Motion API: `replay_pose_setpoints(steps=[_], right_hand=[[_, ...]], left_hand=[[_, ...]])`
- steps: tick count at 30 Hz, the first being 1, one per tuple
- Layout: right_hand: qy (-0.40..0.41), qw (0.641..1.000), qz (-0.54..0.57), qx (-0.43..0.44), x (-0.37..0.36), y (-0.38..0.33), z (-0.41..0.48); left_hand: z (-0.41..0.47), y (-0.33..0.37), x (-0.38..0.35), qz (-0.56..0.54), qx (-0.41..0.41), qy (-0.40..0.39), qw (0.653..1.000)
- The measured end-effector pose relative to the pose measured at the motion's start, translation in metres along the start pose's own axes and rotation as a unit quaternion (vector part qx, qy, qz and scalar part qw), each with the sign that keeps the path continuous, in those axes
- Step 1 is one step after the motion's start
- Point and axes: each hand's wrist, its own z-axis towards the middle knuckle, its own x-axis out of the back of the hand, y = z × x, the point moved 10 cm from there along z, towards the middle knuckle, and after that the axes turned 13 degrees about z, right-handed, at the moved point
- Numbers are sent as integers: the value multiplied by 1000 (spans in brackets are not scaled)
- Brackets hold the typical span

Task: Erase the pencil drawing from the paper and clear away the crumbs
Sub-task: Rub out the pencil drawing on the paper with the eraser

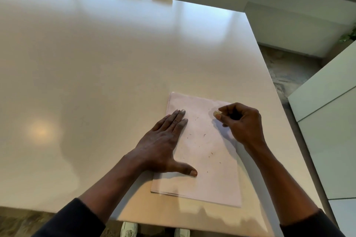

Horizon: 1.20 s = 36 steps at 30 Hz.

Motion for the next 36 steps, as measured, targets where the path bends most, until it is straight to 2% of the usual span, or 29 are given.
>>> replay_pose_setpoints(steps=[7,16,22,27,31,36], right_hand=[[-67,995,-63,41,-40,-12,43],[-170,978,-106,61,-72,-10,35],[-124,987,-89,46,-68,-10,56],[-202,972,-96,67,-90,-13,49],[-138,985,-89,52,-82,-11,66],[-207,969,-108,83,-100,-16,51]], left_hand=[[1,-1,-3,-10,1,-9,1000],[0,-1,-3,-7,-4,-17,1000],[1,-2,-5,-8,-2,-23,1000],[1,-2,-5,-13,0,-25,1000],[1,-2,-5,-15,-3,-31,999],[1,-2,-9,-14,0,-34,999]])
